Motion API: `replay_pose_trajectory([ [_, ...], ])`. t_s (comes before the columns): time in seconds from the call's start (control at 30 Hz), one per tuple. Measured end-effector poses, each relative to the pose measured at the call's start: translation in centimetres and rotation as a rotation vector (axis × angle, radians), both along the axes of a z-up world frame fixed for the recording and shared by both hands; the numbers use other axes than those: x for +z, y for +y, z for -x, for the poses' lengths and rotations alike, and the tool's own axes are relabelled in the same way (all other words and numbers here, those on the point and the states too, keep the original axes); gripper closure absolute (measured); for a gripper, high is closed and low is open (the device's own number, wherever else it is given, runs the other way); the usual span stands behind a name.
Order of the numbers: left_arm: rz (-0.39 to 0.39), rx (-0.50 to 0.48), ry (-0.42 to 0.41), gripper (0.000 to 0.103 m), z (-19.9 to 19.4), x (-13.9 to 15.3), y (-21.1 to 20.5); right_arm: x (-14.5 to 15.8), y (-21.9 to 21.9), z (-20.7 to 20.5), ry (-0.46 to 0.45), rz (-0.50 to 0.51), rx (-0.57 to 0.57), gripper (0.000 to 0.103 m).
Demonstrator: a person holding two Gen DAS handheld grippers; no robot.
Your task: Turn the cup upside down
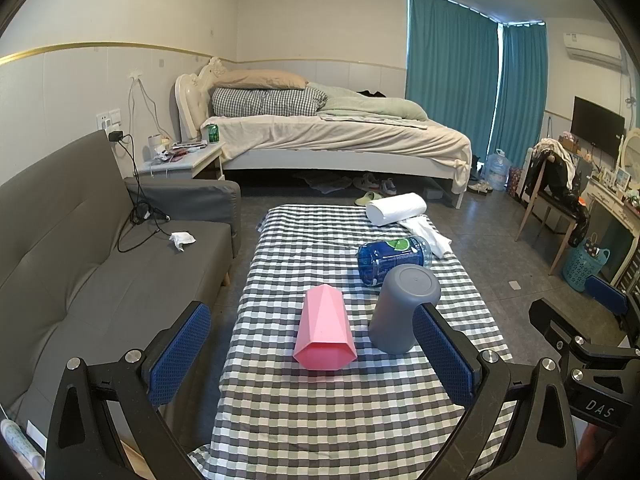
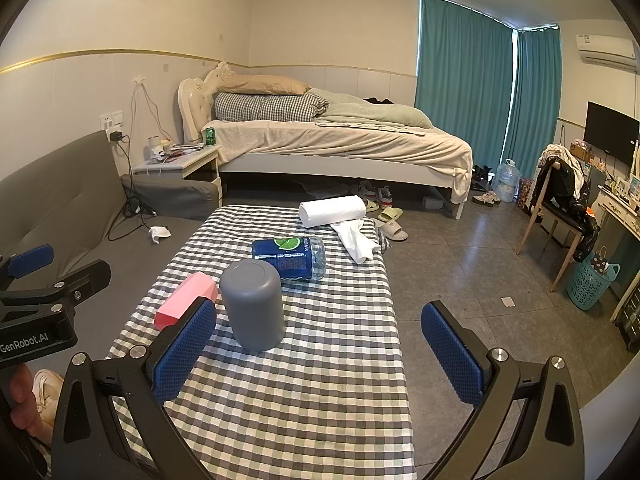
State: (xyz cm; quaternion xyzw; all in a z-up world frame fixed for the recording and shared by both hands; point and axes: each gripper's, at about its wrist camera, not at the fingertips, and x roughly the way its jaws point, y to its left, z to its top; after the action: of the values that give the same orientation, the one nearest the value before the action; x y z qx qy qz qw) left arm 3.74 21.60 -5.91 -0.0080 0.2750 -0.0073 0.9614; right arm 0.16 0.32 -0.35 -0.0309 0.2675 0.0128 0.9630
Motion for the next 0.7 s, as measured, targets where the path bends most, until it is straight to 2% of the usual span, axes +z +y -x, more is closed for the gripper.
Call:
replay_pose_trajectory([
  [0.7, 0.004, -0.006, 0.004, 0.000, -0.09, -0.22, -0.29, 0.01, 0.07, 0.02, 0.003, -0.002, 0.001, 0.000],
])
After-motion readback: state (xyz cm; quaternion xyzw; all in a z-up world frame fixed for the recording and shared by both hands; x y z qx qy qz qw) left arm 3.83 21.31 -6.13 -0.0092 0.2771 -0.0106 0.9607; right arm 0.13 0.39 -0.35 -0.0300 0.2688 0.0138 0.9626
